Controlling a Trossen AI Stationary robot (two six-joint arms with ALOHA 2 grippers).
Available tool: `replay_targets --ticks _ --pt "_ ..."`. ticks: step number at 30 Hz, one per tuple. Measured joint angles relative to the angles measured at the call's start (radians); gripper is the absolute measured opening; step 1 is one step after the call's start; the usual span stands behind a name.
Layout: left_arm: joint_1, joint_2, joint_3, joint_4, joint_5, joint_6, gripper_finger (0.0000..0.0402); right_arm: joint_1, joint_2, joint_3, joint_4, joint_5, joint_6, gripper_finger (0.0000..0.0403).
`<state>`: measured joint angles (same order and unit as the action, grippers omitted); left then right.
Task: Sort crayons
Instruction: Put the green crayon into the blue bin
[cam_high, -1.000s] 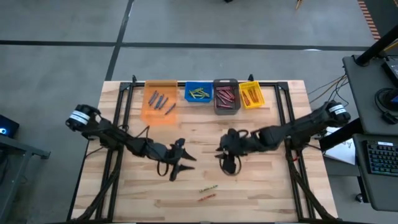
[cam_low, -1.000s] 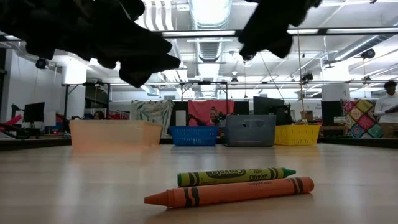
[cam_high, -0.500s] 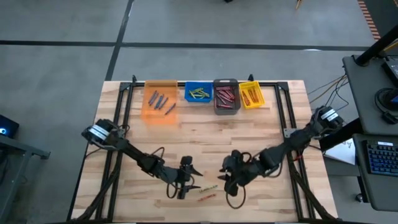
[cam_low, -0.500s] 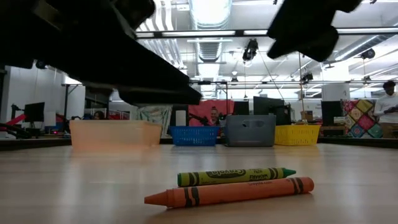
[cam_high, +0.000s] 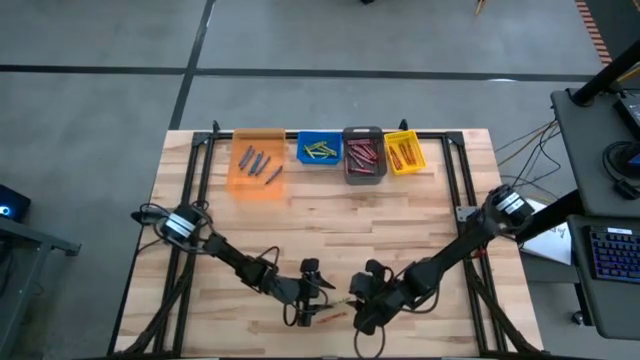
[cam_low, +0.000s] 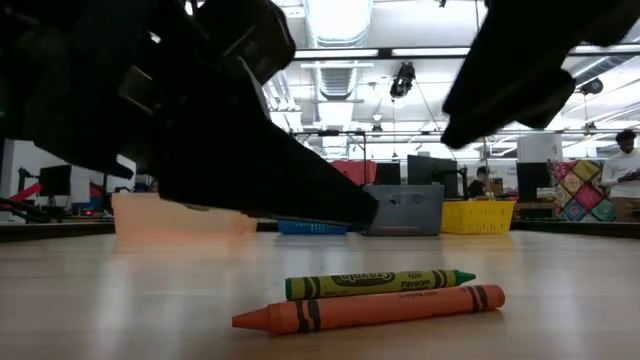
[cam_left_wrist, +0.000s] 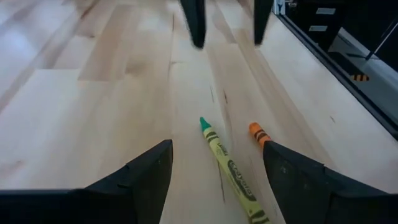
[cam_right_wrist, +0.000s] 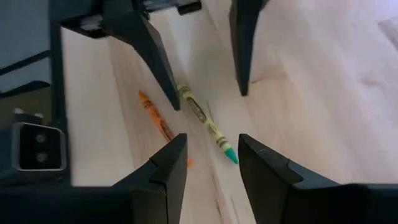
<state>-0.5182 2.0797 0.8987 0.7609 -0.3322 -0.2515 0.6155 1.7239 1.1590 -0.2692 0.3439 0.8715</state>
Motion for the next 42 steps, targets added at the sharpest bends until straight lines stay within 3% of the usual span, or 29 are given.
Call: replay_targets --ticks 10,14,18,28,36,42 --pt "-0.012 0.073 0.012 0.01 -0.009 -0.083 0.0233 0.0 0.064 0.027 -0.013 0.004 -0.009 0.0132" --pt "-0.014 0.08 0.014 -0.009 -0.05 -0.094 0.0218 0.0 0.063 0.024 -0.012 0.052 -0.018 0.0132" --pt "-0.014 0.08 0.013 -0.035 -0.098 -0.097 0.0173 -0.003 0.062 0.024 -0.01 0.061 -0.036 0.0132" --pt "-0.013 0.08 0.011 -0.08 -0.224 -0.103 0.0012 -0.003 0.061 0.026 -0.01 0.084 -0.046 0.0132" --pt "-0.007 0.027 -0.004 -0.156 -0.287 -0.079 0.0004 -0.003 0.056 0.026 -0.02 0.077 -0.076 0.0132" --pt "-0.006 -0.172 -0.114 -0.254 -0.397 -0.063 0.0002 0.002 0.005 0.026 -0.11 0.076 -0.106 0.0132"
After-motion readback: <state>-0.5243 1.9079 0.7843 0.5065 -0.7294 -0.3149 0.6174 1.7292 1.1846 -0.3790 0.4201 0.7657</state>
